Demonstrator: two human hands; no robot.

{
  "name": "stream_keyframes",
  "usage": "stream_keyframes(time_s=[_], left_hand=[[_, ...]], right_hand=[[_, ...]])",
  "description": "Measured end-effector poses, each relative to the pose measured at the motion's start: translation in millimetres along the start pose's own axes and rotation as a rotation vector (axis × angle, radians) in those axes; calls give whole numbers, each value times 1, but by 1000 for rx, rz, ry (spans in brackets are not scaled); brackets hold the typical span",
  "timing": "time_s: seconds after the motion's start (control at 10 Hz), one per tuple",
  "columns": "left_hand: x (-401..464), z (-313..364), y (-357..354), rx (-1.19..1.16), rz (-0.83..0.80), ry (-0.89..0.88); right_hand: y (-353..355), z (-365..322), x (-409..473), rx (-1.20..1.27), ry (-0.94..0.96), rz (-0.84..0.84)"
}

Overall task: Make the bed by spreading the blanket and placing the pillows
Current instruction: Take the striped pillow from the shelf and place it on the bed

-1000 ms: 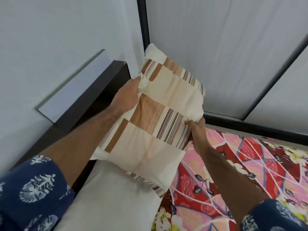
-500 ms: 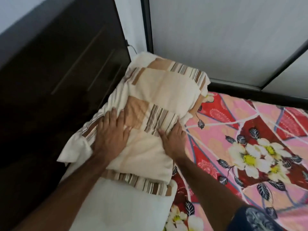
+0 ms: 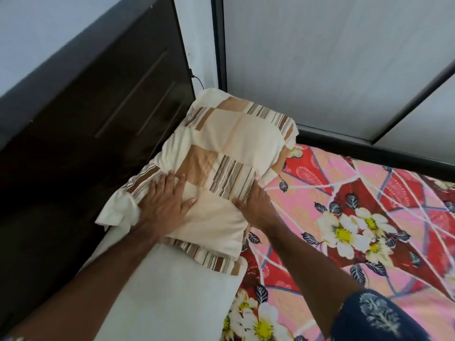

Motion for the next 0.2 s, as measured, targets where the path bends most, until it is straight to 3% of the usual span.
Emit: stream_keyframes(time_s=[0.2], left_hand=[[-84, 31, 31, 9, -55, -45]], right_hand=[[51, -7, -84, -312, 170, -47]])
Point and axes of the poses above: each hand's wrist, its own x-axis towards the middle knuckle, its own y-axis out of the back of the hand, z = x × y, the point moved 4 cm from there along x, towards the middle knuckle, and after that the axes turned 1 degree about z, right-handed, at the moved point
